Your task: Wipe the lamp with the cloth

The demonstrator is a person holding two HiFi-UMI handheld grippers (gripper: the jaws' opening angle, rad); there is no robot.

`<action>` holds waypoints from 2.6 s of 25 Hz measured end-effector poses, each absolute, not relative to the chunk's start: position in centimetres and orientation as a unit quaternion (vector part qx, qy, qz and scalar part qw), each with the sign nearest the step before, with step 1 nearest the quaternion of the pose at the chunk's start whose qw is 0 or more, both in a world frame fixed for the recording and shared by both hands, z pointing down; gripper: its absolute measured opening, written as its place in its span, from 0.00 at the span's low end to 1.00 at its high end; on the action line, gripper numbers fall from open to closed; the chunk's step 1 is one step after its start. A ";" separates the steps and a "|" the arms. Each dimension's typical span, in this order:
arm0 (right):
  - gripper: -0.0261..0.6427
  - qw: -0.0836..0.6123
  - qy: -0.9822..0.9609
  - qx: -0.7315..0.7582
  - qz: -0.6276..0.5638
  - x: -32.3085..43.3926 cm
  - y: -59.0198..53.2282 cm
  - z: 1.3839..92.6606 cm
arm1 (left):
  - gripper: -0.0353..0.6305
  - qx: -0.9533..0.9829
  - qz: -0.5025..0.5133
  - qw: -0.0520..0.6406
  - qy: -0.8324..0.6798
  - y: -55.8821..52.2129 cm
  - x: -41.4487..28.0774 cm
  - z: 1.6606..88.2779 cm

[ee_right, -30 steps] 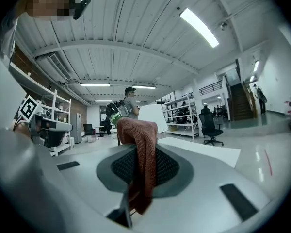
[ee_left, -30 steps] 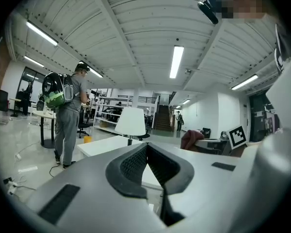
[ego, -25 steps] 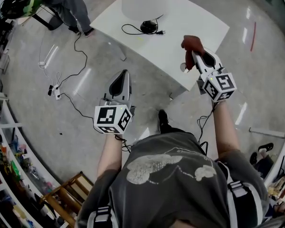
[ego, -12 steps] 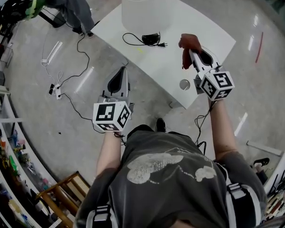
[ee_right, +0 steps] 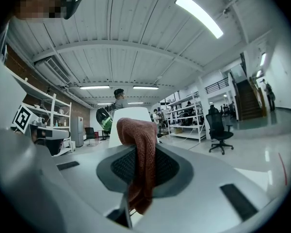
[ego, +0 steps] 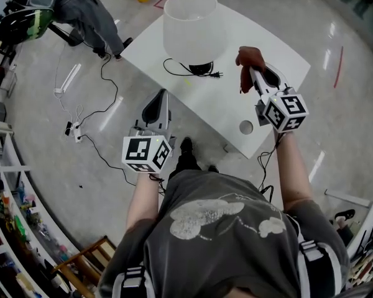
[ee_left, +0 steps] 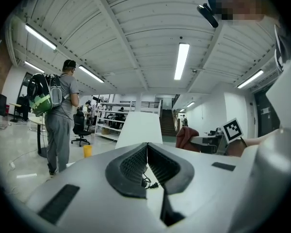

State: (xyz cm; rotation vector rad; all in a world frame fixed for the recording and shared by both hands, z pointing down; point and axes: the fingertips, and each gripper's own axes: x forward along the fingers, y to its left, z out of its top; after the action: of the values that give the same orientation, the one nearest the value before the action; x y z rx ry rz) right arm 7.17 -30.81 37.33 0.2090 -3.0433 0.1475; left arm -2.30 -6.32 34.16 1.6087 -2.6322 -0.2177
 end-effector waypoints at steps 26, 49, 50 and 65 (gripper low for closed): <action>0.13 0.054 -0.989 0.138 -0.003 -6.0 -38.2 32.0 | 0.07 0.660 -0.048 0.027 -0.749 -17.6 -13.9 33.2; 0.13 0.035 -0.990 0.132 0.022 -3.2 -29.7 33.2 | 0.07 0.684 -0.061 0.031 -0.727 -18.0 -13.8 33.8; 0.13 0.032 -0.991 0.131 0.024 -3.1 -29.1 33.2 | 0.07 0.684 -0.061 0.032 -0.726 -18.0 -13.8 33.7; 0.13 0.026 -0.994 0.104 0.029 -3.2 -22.2 34.7 | 0.07 0.707 -0.071 0.027 -0.703 -18.0 -14.0 33.6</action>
State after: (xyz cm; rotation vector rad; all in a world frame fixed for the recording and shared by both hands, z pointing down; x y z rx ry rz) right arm -3.21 -22.20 34.68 0.3208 -3.0725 0.0906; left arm -14.00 -18.00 33.64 2.1852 -2.1713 -0.2207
